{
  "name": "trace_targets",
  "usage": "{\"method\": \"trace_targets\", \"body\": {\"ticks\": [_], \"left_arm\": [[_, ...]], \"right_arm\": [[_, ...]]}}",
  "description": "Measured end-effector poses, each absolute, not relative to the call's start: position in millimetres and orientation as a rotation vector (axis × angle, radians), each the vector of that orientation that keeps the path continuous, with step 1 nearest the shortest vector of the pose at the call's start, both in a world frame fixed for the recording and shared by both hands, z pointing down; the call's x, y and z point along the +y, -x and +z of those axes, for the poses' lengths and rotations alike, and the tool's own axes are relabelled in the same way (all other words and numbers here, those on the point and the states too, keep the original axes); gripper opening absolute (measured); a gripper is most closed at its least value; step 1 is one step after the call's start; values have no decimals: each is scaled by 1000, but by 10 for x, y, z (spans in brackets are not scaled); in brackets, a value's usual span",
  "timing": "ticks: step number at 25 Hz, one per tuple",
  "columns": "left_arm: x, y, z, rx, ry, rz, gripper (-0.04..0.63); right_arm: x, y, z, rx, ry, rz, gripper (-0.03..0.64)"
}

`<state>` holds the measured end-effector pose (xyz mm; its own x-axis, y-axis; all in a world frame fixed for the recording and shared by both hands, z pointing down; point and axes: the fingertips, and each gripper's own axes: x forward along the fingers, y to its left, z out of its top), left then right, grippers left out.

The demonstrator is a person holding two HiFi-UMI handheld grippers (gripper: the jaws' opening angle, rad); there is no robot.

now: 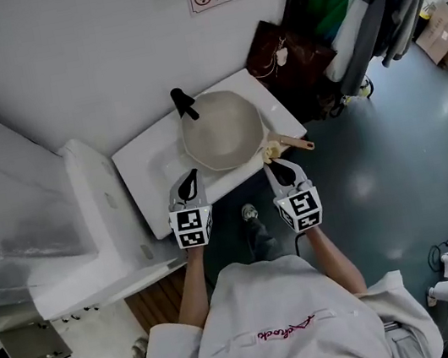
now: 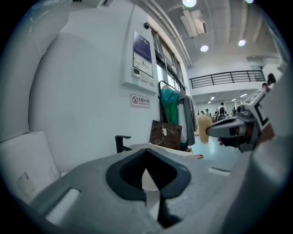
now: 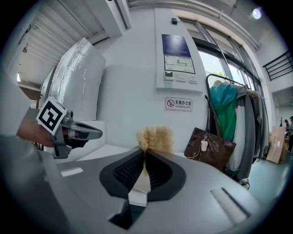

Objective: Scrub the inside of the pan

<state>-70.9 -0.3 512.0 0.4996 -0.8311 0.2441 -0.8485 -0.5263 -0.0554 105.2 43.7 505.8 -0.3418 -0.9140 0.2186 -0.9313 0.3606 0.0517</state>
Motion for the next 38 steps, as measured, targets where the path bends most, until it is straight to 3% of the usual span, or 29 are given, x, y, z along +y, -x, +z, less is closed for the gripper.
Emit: {"method": "trace_targets", "body": {"ticks": [23, 38], "left_arm": [[-1762, 530, 5018, -1605, -2555, 431, 0], [-2208, 777, 5316, -1672, -2422, 537, 0]], "right_arm": [[-1497, -1259, 4991, -2495, -1532, 148, 23], [-2105, -1085, 5352, -2527, -1372, 259, 23]]}}
